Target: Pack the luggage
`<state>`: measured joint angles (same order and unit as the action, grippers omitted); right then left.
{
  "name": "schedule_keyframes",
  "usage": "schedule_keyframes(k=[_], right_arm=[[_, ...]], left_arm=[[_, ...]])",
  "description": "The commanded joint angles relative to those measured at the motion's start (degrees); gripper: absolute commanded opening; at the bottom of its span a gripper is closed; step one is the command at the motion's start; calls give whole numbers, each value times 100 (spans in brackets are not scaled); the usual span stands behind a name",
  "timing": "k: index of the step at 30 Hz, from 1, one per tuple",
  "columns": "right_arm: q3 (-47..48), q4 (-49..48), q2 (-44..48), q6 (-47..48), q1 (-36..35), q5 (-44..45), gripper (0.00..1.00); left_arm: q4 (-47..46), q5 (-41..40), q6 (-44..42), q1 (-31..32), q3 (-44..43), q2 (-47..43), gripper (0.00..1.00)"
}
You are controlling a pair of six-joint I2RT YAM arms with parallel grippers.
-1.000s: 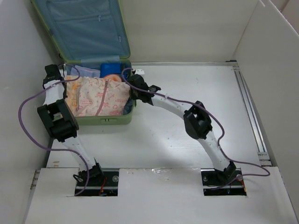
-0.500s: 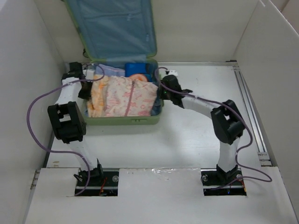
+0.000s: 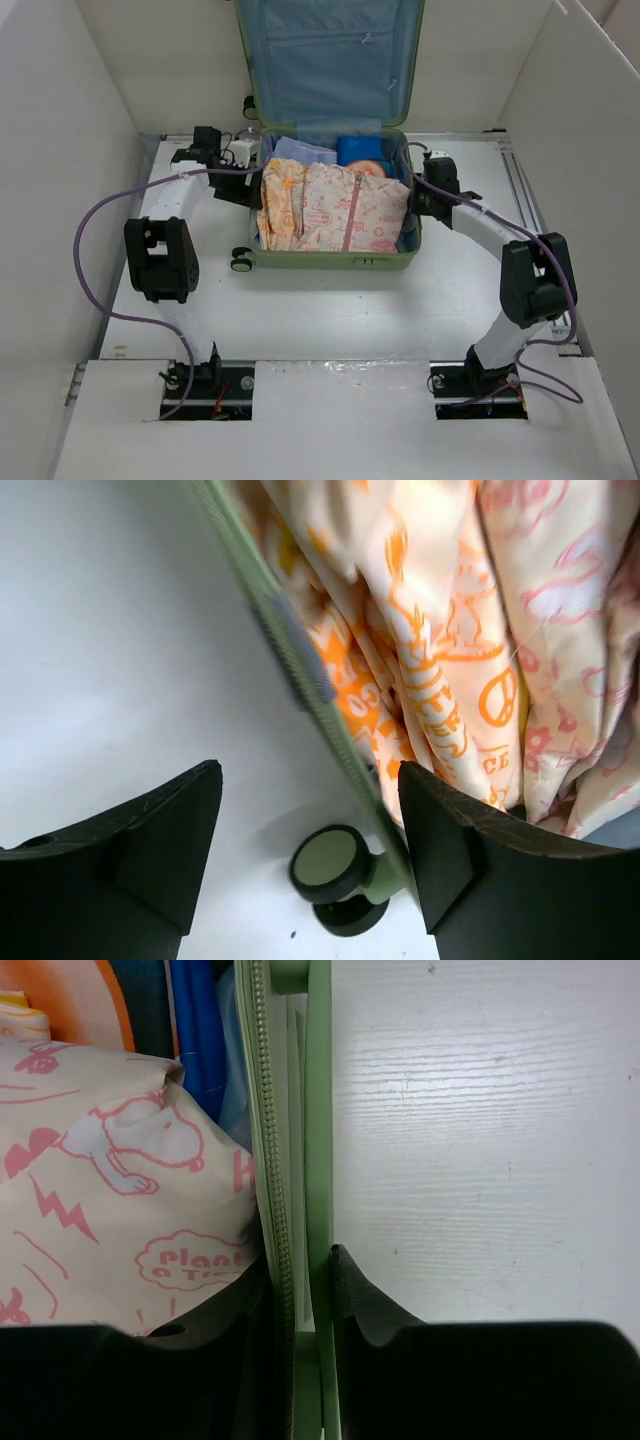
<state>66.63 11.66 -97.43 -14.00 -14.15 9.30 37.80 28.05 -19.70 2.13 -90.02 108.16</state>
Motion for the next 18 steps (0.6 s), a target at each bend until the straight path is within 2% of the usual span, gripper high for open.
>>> schedule_keyframes(k=[1,3,5,6,7,9,10,11,13,15,18], right_arm=[[-264,-207,426,476,509,-181,0],[-265,-260,426,687,658,-656,0],[-116,-261,321,1004,764,-1086,7],[-54,-261,269,1057,826,-1488,14],[68,-313,207,1057,948,-1701,28],[218,-314,40,1206,1063,-2358,47],[367,-314,-13,1207,1125,-2537,60],[429,-314,-65,1276,1125,-2669,66],[482,-314,-66,1277,1125,-2819,77],[640,-314,-66,1330,1125,-2889,84],[693,-314,-14,1225,1125,-2942,87]], left_arm=[[88,-195,97,-239,-963,-541,67],[-410,-133,501,-239,-1428,-602,69],[-1000,-81,887,-239,-1562,-665,70],[-1734,-81,1411,-239,-1563,-725,75],[-2176,-81,1712,-239,-1563,-726,78],[-2793,-81,2188,-239,-1772,-517,84],[-2857,-81,2573,-239,-2548,-245,86],[-2857,-81,2742,-239,-2982,332,87],[-3258,94,3059,-239,-3921,836,90],[-3629,-18,3235,-74,-4364,1390,99],[-3999,-650,2790,312,-5138,1873,100]])
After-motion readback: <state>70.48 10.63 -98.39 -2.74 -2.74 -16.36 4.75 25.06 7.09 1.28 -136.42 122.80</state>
